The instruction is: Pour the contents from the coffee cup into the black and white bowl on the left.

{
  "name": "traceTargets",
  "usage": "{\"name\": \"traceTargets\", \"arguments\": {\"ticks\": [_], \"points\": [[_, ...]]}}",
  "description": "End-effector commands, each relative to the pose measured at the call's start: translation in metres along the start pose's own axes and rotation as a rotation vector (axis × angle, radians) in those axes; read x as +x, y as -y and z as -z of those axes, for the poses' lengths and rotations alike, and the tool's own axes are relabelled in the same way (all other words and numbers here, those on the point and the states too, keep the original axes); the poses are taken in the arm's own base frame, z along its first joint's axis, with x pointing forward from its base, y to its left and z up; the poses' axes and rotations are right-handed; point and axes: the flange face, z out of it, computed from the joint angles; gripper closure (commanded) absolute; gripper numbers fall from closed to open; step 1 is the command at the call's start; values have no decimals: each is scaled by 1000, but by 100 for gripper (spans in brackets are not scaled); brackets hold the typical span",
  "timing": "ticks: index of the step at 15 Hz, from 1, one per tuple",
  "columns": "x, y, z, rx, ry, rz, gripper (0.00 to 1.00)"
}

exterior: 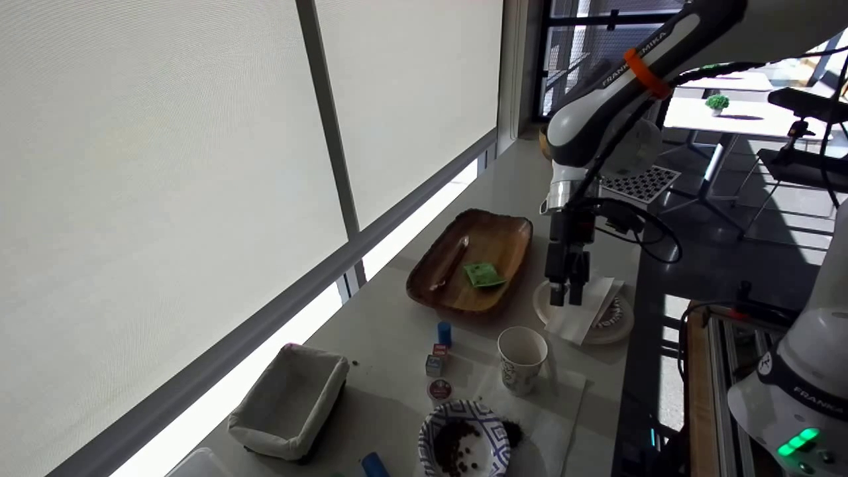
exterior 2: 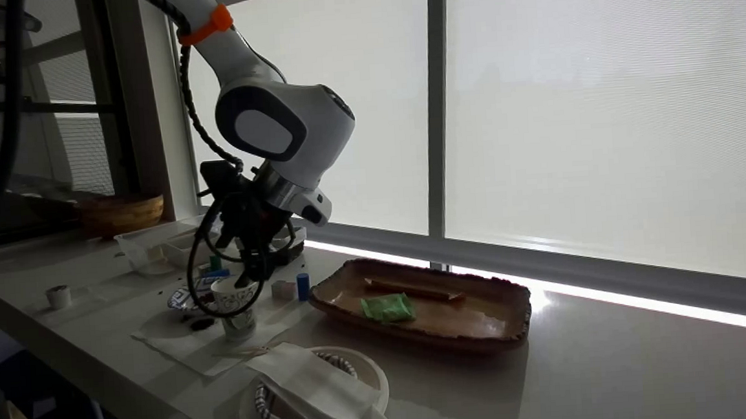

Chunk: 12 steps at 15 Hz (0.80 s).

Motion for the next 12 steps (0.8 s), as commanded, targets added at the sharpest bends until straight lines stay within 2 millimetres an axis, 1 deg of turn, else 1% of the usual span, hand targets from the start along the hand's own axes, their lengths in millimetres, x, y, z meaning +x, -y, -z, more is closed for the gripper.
{"name": "traceTargets", "arguments": {"ticks": [1, 3, 6, 9, 12], "points": [[15, 2, -21, 93, -18, -118, 0], [19, 5, -30, 120, -30, -155, 0], [24, 11, -37, 85, -113, -183, 0], [27, 16, -40, 25, -197, -130, 0], [24, 17, -45, -100, -181, -5, 0]]}}
